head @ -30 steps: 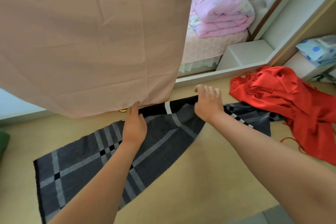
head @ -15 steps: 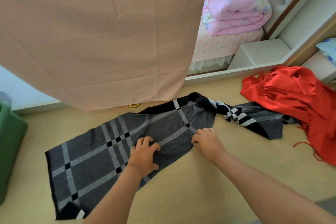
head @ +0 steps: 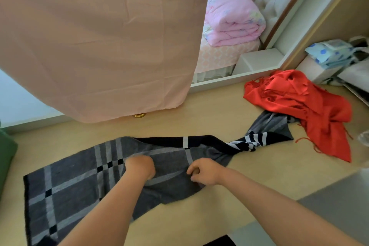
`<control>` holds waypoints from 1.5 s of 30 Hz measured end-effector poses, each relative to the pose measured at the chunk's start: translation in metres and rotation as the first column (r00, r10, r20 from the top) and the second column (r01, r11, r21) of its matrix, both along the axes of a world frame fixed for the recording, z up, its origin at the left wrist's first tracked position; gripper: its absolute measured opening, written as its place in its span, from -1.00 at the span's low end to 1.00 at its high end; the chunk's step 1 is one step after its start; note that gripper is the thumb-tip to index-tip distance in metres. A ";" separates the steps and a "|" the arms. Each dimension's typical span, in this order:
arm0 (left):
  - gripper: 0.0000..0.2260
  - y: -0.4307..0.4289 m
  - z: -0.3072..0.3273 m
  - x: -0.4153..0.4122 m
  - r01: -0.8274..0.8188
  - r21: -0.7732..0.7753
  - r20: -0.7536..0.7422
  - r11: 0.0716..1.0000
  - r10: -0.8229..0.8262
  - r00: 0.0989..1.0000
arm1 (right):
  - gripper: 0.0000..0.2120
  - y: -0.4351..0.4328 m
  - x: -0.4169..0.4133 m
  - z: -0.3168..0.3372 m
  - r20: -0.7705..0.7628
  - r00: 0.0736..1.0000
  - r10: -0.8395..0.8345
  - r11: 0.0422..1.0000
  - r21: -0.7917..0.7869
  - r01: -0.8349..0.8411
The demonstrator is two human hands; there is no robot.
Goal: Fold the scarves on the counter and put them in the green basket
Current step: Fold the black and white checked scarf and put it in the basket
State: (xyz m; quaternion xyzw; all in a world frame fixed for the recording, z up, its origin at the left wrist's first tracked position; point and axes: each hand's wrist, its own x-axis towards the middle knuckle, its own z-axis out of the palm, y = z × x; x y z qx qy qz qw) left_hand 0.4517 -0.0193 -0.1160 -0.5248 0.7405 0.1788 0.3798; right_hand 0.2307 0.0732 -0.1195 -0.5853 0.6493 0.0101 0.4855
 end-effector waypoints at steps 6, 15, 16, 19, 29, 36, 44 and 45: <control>-0.83 0.003 0.020 -0.090 0.073 -0.138 -0.465 0.988 -0.130 0.876 | -0.78 0.002 -0.104 0.024 -0.214 0.910 -0.354 0.924 -0.233 0.304; -0.63 0.010 0.012 -0.252 0.200 -0.158 -0.669 0.967 -0.254 0.698 | -0.55 0.014 -0.256 0.008 -0.496 0.823 -0.277 0.951 -0.265 0.161; -0.60 0.012 0.008 -0.267 0.242 -0.159 -0.635 0.957 -0.287 0.718 | -0.50 0.016 -0.269 0.002 -0.538 0.815 -0.214 0.967 -0.235 0.099; -0.56 0.019 -0.003 -0.301 0.316 -0.122 -0.538 0.941 -0.331 0.776 | -0.42 0.019 -0.299 -0.014 -0.623 0.780 -0.065 0.982 -0.178 -0.060; -0.80 0.013 0.007 -0.294 -0.082 0.131 -0.633 0.988 0.147 0.760 | -0.82 0.006 -0.315 0.000 -0.255 0.925 -0.282 0.943 -0.250 0.218; -0.73 -0.010 0.053 -0.285 -0.032 0.252 -0.474 0.967 0.152 0.867 | -0.82 -0.011 -0.303 0.060 -0.104 0.983 -0.151 0.969 0.179 0.168; -0.56 -0.006 0.026 -0.269 -0.149 -0.215 -0.517 0.965 0.017 0.856 | -0.65 -0.021 -0.301 0.042 -0.141 0.825 -0.547 0.788 -0.420 0.451; -0.52 0.001 0.022 -0.272 -0.099 -0.256 -0.521 0.962 -0.051 0.852 | -0.66 -0.016 -0.302 0.034 -0.187 0.840 -0.509 0.810 -0.433 0.394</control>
